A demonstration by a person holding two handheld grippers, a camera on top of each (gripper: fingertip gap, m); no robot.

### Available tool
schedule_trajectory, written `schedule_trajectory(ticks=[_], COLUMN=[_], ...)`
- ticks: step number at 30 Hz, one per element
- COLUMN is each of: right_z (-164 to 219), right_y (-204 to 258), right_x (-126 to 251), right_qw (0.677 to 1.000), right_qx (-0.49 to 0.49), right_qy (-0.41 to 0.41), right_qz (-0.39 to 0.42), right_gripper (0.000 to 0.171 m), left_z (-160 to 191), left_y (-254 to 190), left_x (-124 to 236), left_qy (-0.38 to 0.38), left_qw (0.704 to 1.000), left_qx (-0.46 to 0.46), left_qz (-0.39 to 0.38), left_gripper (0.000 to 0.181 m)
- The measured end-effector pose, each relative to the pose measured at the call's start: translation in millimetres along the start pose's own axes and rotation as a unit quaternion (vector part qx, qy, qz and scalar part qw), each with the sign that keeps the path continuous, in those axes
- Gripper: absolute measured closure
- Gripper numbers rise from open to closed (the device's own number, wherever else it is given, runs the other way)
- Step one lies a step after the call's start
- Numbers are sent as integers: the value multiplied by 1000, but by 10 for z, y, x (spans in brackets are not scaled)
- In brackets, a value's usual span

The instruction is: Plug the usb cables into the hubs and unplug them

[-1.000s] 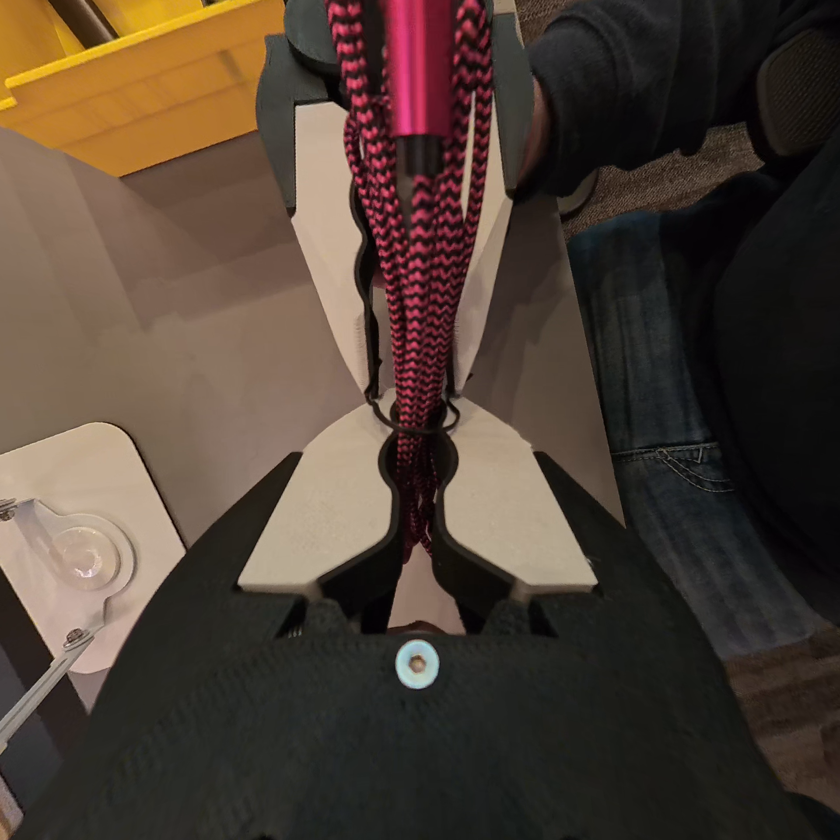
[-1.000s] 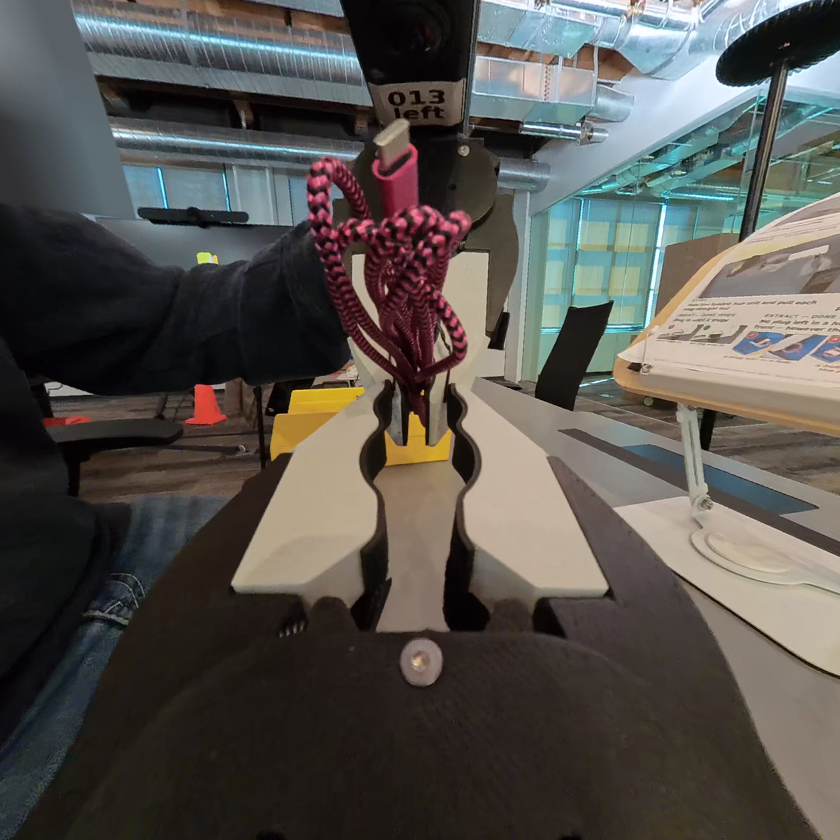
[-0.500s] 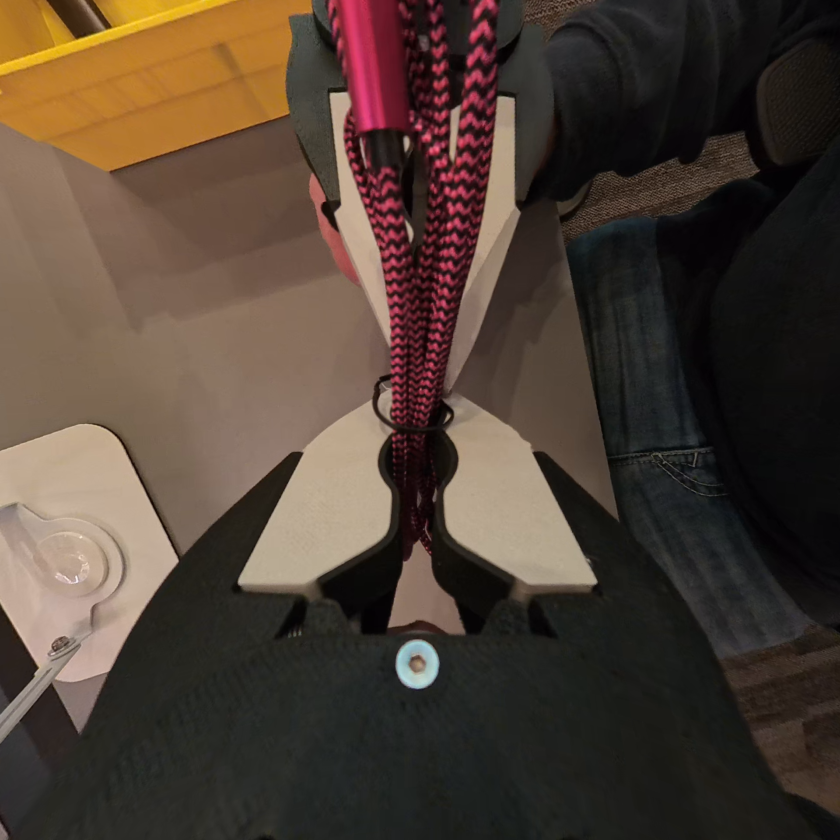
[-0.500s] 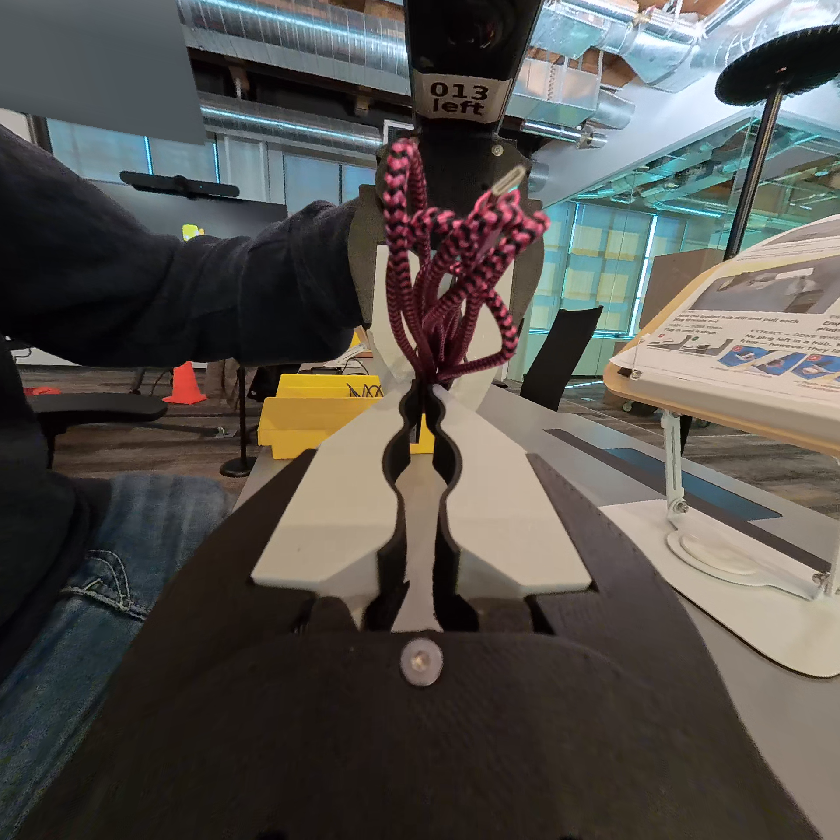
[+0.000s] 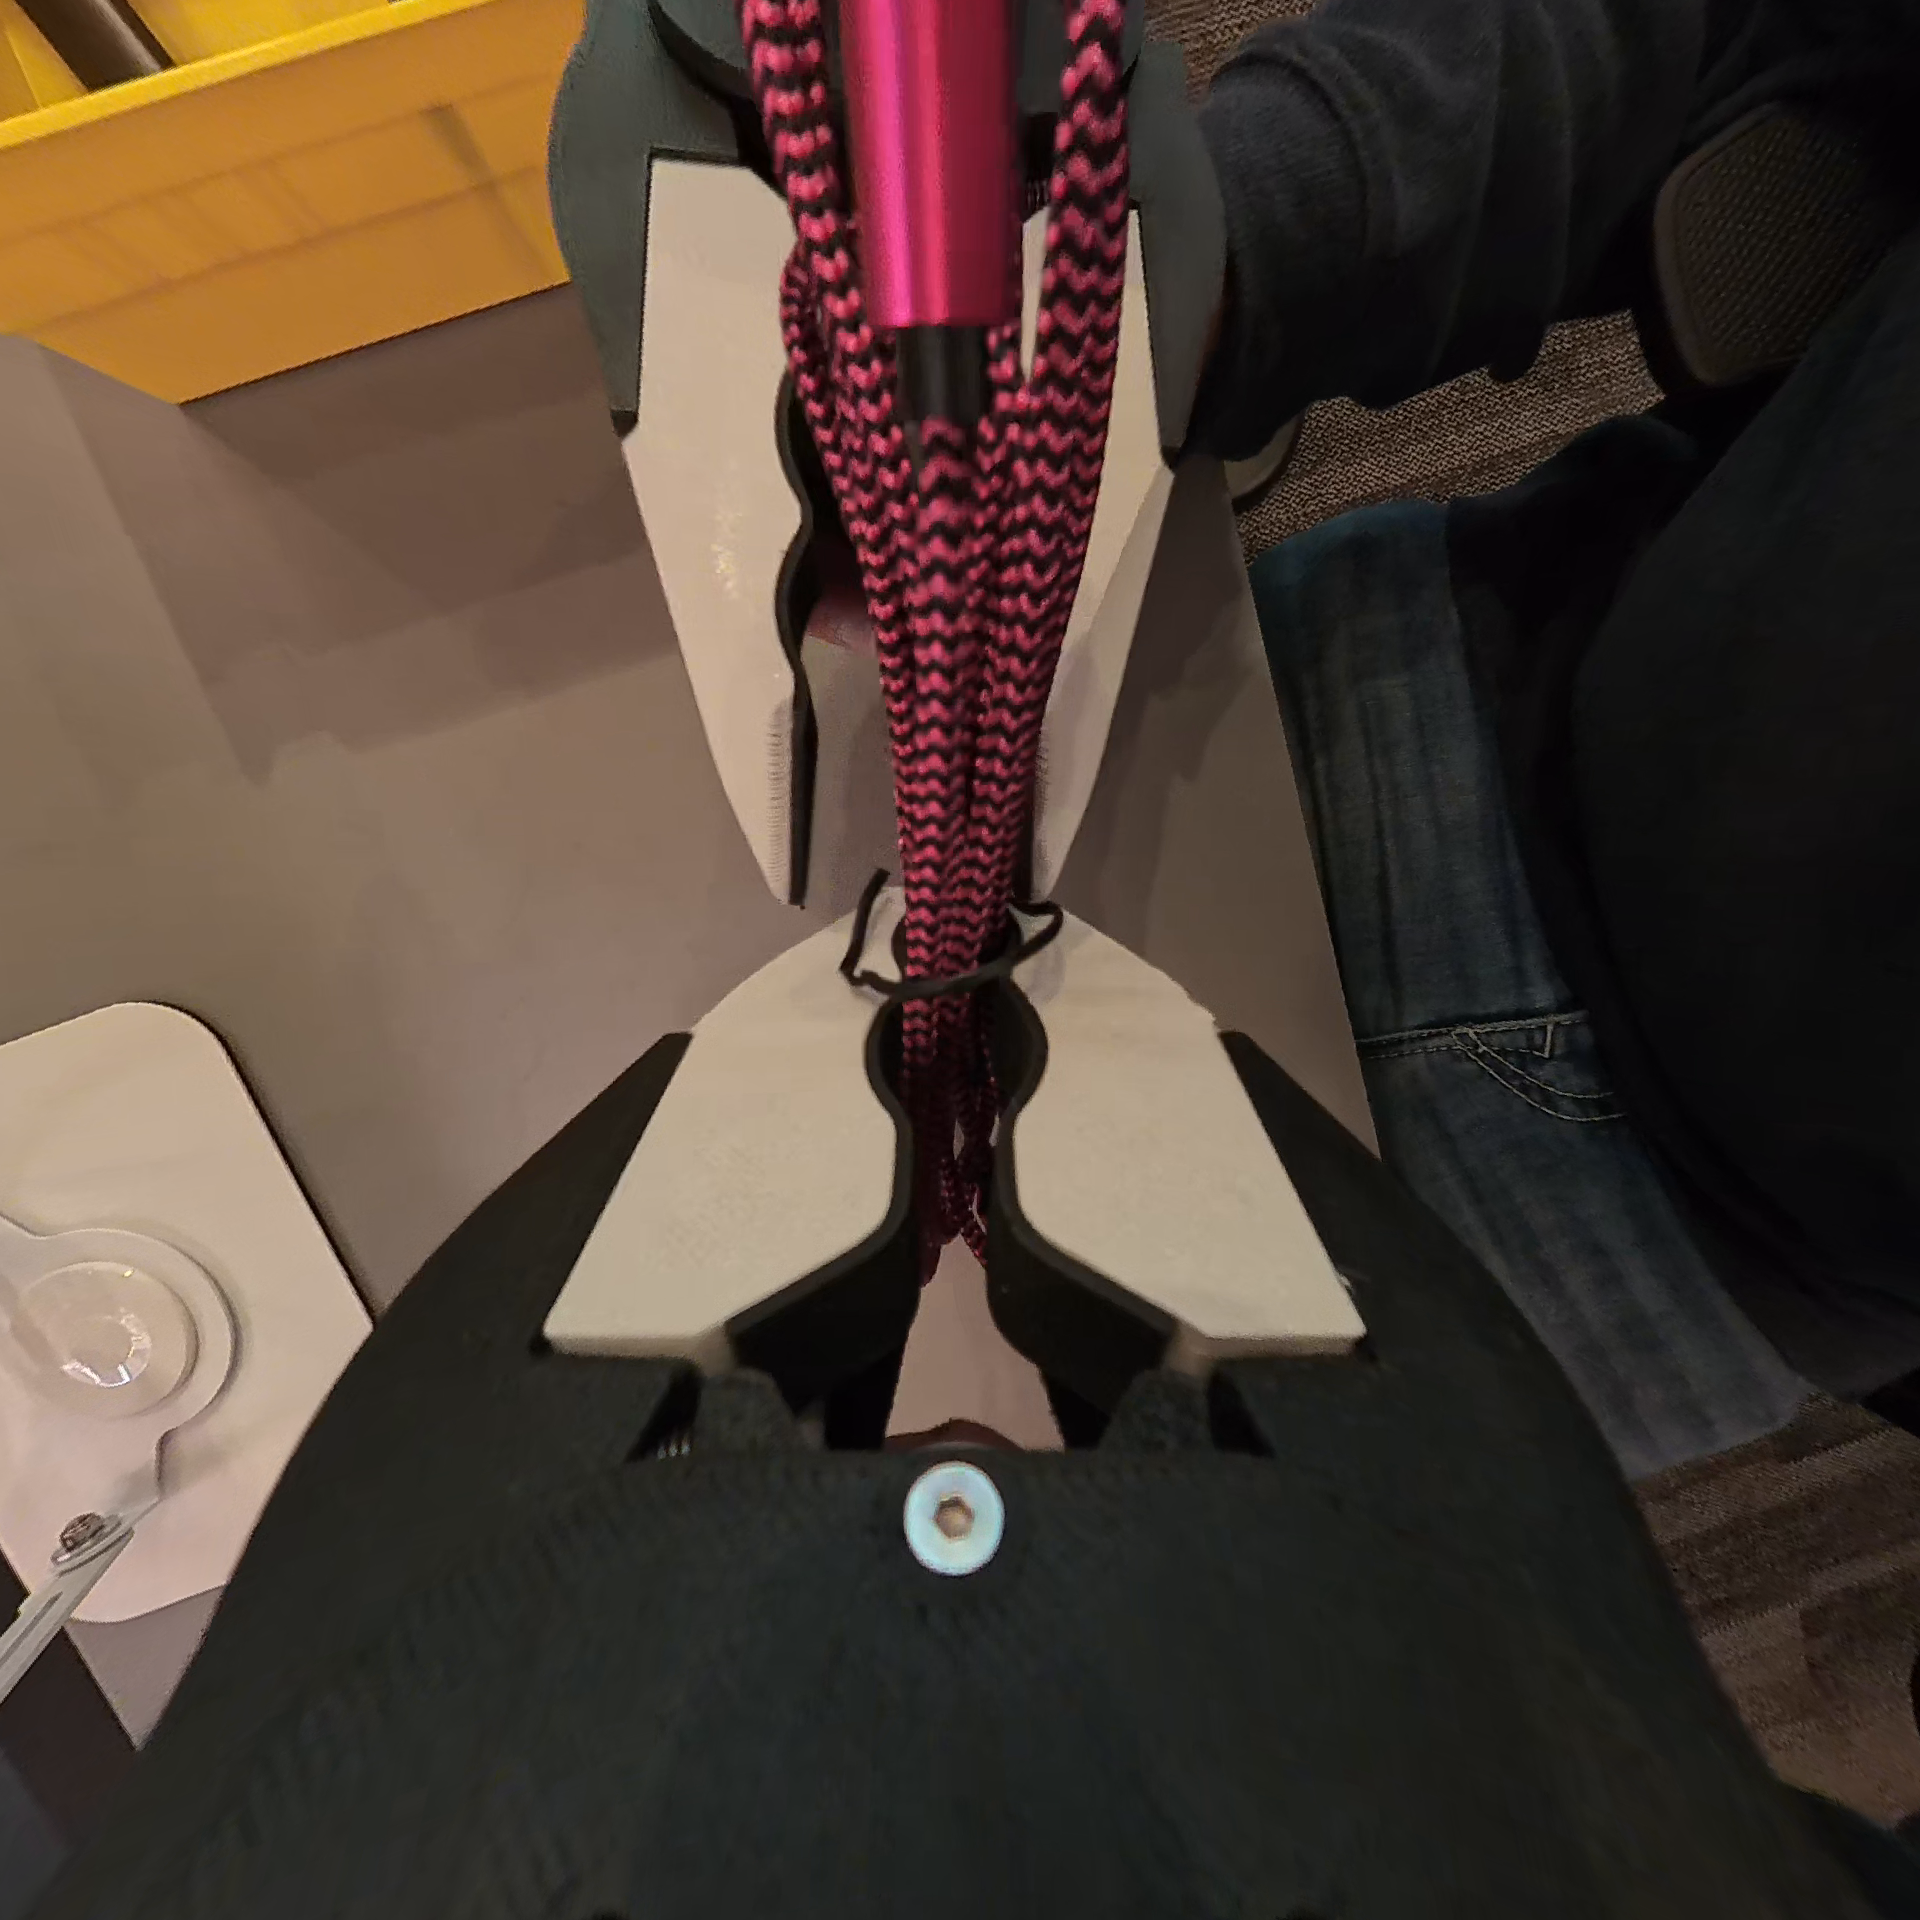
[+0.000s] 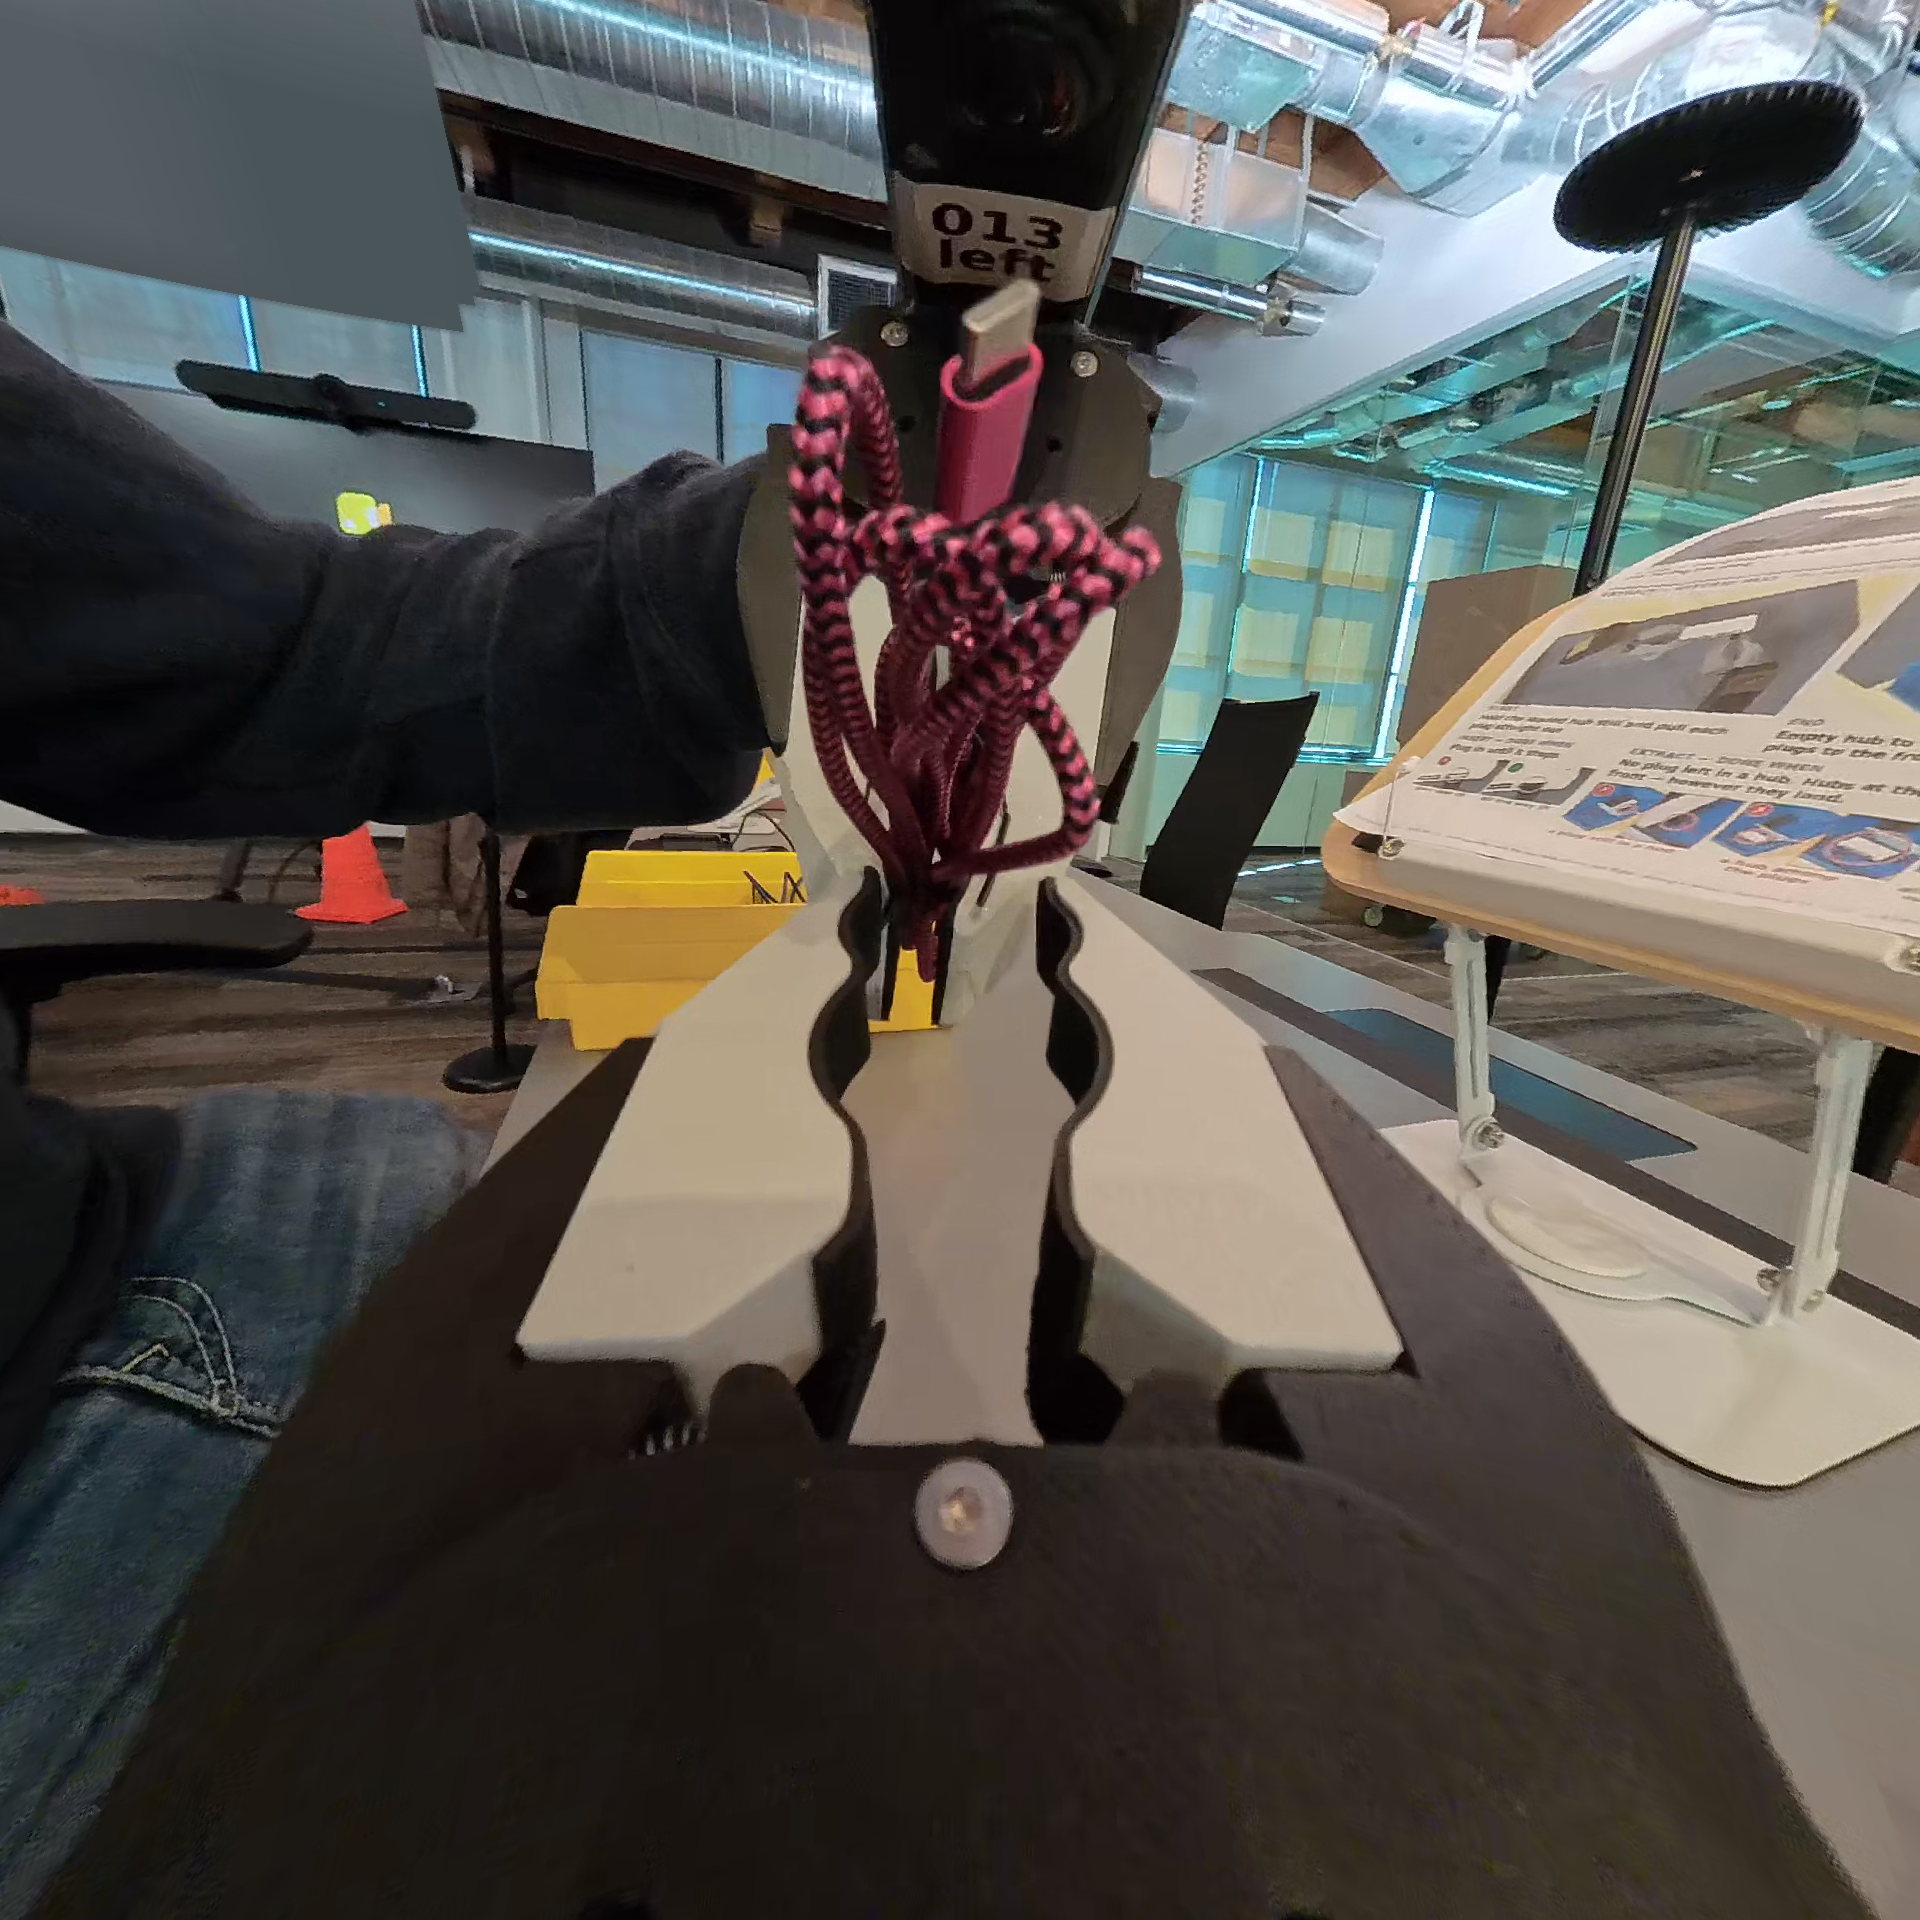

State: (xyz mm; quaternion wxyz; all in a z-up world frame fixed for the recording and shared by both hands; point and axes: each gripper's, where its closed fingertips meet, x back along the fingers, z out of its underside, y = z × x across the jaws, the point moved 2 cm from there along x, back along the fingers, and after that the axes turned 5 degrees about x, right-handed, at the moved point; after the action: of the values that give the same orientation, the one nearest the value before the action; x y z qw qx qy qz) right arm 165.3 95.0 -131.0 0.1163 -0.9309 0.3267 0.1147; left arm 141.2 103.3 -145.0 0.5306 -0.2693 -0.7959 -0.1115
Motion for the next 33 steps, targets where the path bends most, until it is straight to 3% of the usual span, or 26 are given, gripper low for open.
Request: schedule_trajectory(ticks=[11, 17, 33], right_z=[-90, -135, -125], right_y=[62, 173, 186], right_x=[10, 0, 107], right_qw=[998, 994, 994], right_qx=[59, 80, 80], right_qy=[-4, -10, -24], right_qz=[-19, -74, -77], right_gripper=[125, 133, 154], left_z=[-8, -47, -133], left_y=[-128, -200, -164], left_x=[-70, -116, -103], left_qy=[18, 33, 7], left_qw=[997, 994, 996], left_qx=[-3, -19, -24], left_qz=[71, 104, 91], left_gripper=[173, 173, 174])
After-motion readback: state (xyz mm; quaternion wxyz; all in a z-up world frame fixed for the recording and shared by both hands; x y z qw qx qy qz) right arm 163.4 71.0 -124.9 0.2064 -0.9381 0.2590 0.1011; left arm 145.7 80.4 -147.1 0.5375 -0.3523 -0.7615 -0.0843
